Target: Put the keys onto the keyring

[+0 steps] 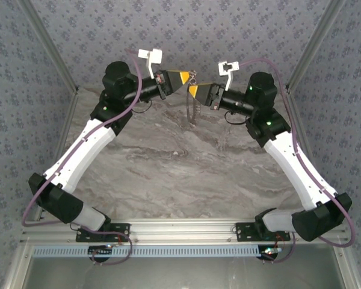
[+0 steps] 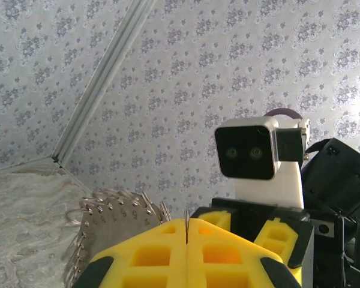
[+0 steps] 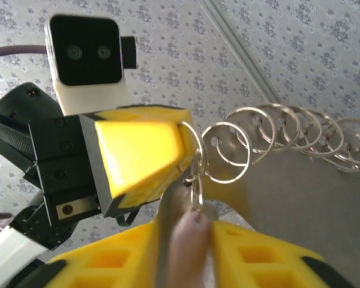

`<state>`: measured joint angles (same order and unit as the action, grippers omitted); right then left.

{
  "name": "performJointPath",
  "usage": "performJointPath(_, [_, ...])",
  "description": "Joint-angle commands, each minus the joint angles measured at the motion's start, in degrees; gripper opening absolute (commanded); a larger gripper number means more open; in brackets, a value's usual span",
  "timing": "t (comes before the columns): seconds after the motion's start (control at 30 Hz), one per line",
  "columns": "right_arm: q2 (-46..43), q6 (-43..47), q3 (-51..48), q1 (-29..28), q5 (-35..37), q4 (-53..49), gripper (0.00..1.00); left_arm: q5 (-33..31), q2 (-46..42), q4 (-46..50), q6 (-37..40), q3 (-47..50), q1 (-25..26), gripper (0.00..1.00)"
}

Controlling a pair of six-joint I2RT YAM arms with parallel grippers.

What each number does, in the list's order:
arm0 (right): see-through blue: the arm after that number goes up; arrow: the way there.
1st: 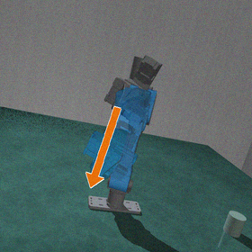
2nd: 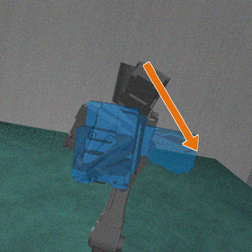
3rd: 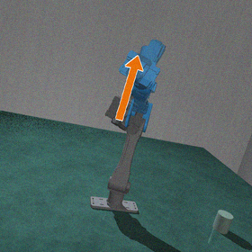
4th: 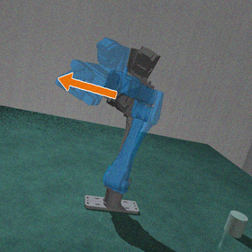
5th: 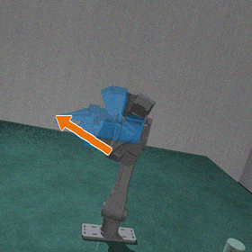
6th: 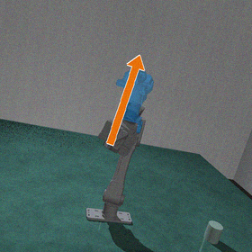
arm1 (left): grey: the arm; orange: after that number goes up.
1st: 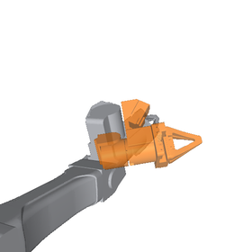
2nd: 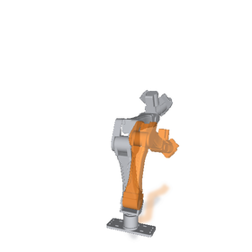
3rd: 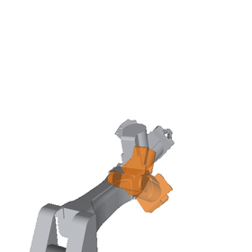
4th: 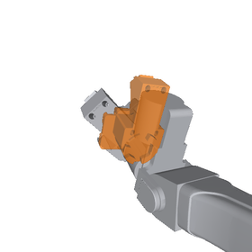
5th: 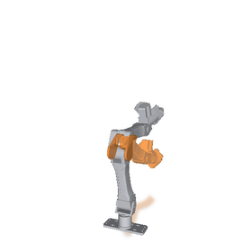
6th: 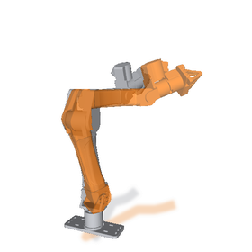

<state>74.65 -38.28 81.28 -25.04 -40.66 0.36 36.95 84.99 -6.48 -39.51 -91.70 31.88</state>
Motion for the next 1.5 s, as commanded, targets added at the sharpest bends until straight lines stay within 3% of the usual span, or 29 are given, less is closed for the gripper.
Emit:
performJointPath(0.0, [-1.0, 1.6, 1.9, -0.2, 0.9, -1.6, 0.18, -0.8, -2.2, -3.4, 1.0, -0.2, -0.2, 0.0])
performJointPath(0.1, [-1.1, 1.7, 2.0, -0.4, 1.2, -1.8, 0.0, -0.9, -2.3, -3.4, 1.1, -0.1, -0.2, 0.0])
performJointPath(0.37, [-0.9, 5.1, 4.2, -1.5, 3.9, -5.3, 0.0, -1.3, -2.0, -3.1, 1.4, -0.3, -0.2, 0.0])
performJointPath(0.77, [0.7, 12.8, 11.6, -8.4, 16.5, -15.4, 0.0, -2.0, -1.7, -2.6, 2.3, -0.2, -0.1, 0.0])
performJointPath(1.0, [2.6, 15.4, 15.1, -12.4, 17.7, -15.8, 0.0, -2.1, -1.7, -2.3, 2.6, 0.0, 0.2, 0.0])
performJointPath(1.27, [3.4, 15.6, 14.2, -12.0, 14.8, -17.9, 0.0, -2.4, -1.3, -2.8, 2.0, 0.0, 0.5, 0.0])
performJointPath(1.33, [2.2, 13.8, 12.3, -10.6, 13.1, -16.6, 0.23, -2.7, -1.3, -3.5, 1.4, 0.2, 0.5, 0.0])
performJointPath(1.4, [0.3, 11.1, 9.4, -8.1, 11.1, -13.6, 0.39, -2.8, -1.2, -4.6, 0.5, 0.6, 0.4, 0.0])
performJointPath(1.47, [-2.4, 7.9, 5.9, -4.9, 8.6, -10.2, 0.46, -2.7, -1.1, -5.8, -0.5, 0.7, 0.3, 0.0])
